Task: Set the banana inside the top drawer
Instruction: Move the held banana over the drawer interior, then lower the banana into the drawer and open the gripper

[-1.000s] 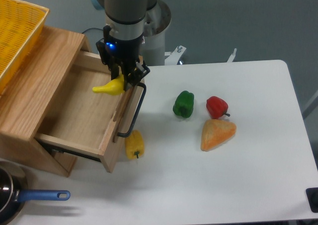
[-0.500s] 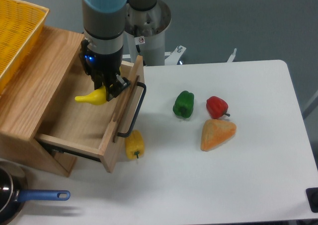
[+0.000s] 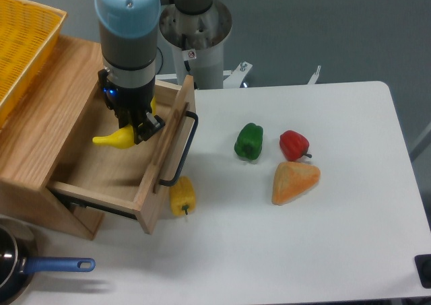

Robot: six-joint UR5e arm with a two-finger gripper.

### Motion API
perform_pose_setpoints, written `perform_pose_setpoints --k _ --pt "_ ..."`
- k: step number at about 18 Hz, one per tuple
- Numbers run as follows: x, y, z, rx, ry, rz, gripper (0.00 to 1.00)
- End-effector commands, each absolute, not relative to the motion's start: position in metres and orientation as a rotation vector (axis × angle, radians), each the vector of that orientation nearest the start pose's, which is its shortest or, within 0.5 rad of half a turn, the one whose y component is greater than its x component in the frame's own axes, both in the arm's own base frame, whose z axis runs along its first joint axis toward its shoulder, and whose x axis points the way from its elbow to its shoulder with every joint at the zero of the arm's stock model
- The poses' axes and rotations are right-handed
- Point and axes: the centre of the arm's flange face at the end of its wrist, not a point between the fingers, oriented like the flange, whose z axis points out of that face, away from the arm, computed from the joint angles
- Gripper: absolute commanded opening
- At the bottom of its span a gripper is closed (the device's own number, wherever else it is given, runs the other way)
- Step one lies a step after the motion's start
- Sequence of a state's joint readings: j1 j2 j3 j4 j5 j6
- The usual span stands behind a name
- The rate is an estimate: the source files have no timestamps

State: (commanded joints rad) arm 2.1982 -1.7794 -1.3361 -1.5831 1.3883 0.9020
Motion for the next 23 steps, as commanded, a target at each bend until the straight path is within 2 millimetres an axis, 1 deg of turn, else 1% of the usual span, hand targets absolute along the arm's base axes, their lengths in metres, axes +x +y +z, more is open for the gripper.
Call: perform_pose_setpoints --k 4,6,20,23 --pt "-0.216 0.560 0.490 -2.971 0.419 -0.192 0.32" --pt "-0.212 0.560 0.484 -2.980 0.430 -0.203 0.32" --pt "-0.210 0.563 0.477 -2.987 0.434 -0.218 0.34" --pt "-0.204 0.566 0.475 -2.987 0.450 -0.221 0.34"
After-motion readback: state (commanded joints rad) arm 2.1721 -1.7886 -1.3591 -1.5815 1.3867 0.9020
